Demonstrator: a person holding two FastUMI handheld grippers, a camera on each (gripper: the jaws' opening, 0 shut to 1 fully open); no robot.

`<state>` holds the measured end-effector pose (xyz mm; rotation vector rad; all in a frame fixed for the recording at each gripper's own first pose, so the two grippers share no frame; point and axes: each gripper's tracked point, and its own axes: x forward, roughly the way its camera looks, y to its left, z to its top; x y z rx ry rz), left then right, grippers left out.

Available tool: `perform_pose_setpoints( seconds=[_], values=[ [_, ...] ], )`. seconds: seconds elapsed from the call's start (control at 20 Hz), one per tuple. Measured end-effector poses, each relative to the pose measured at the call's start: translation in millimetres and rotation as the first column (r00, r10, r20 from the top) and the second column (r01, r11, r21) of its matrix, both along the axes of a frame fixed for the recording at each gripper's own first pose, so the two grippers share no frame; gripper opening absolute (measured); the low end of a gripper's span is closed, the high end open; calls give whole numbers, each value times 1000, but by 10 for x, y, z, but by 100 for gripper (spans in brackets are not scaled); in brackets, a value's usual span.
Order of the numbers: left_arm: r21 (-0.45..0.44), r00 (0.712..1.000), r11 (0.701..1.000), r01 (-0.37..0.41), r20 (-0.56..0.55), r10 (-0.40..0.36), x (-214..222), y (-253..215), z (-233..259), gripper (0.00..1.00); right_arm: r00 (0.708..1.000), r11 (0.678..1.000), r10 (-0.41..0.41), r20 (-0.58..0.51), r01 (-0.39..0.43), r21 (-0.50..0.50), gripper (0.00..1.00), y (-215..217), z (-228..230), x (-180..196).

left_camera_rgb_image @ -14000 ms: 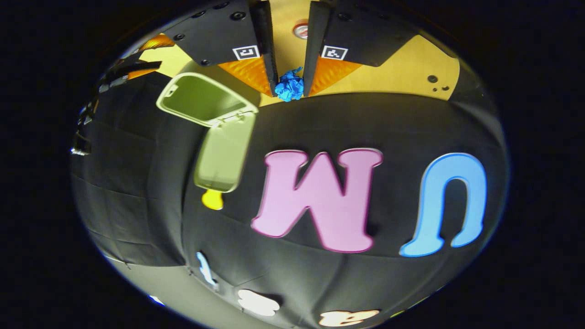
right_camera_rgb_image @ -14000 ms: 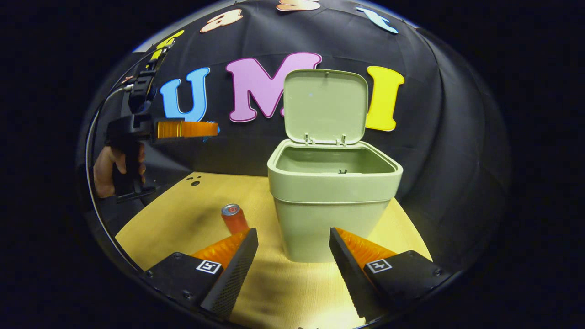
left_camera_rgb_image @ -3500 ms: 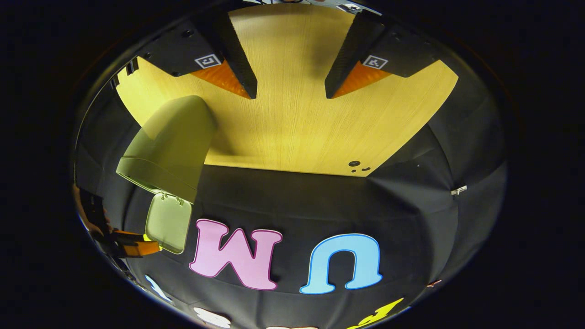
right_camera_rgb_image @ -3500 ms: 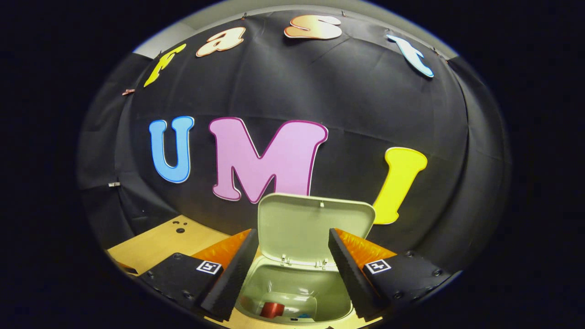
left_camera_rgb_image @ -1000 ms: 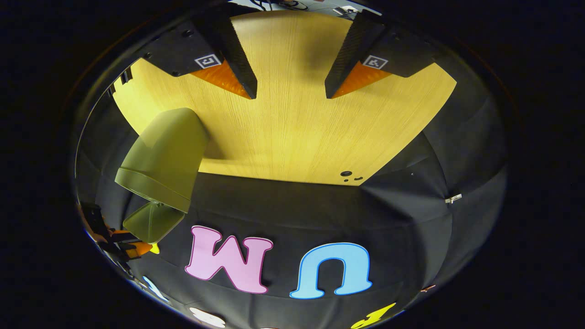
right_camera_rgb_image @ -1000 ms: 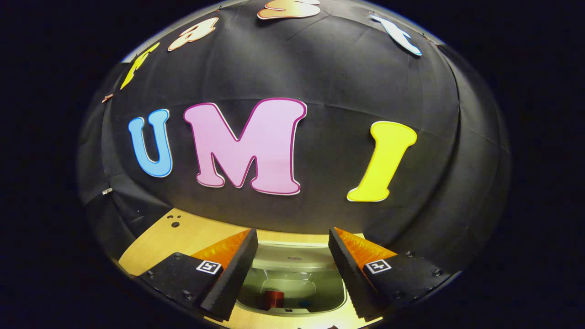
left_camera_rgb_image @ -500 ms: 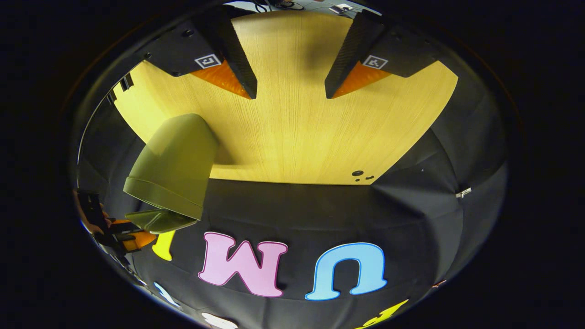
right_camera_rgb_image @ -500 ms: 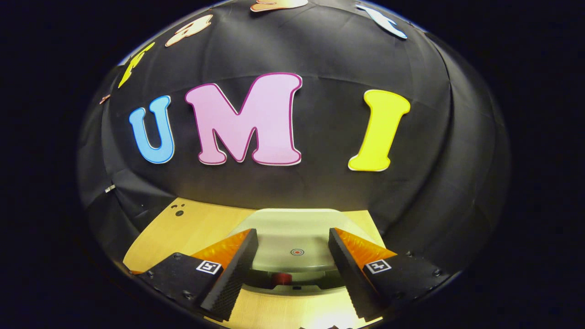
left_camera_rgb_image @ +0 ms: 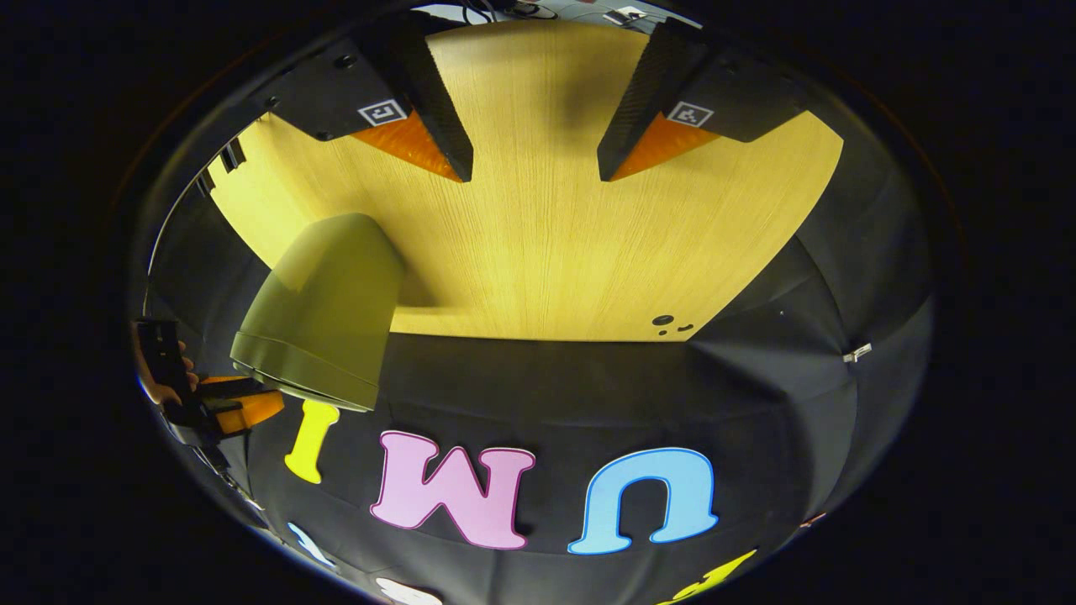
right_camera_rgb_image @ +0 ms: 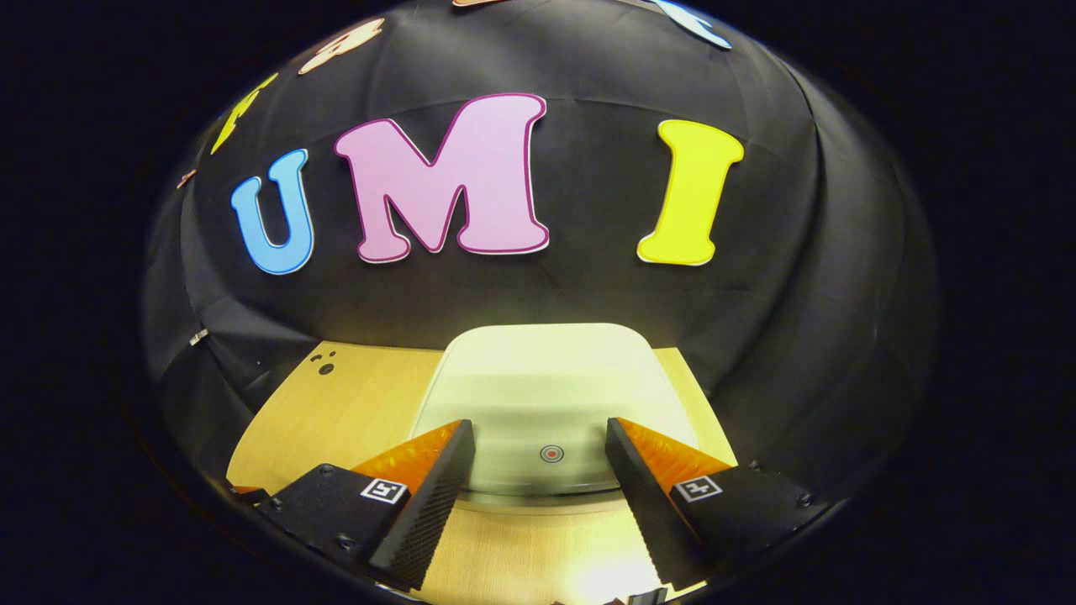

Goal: Press the lid of the desktop garbage bin to open it, pick up the crumpled paper on the desktop and throw it into the bin, then pick up the pop can on the desktop and drop it into the bin, and finally close the garbage bin lid.

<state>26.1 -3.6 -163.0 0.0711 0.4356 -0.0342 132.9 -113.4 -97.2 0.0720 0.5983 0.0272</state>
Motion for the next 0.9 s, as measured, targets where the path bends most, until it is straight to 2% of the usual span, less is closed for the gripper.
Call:
perform_pose_setpoints(
  seconds=[0.9],
  values=[
    [4, 999, 999, 32, -9, -32, 37, -5, -62, 96, 994, 998, -61, 86, 61, -3, 100, 16, -65, -40]
  ],
)
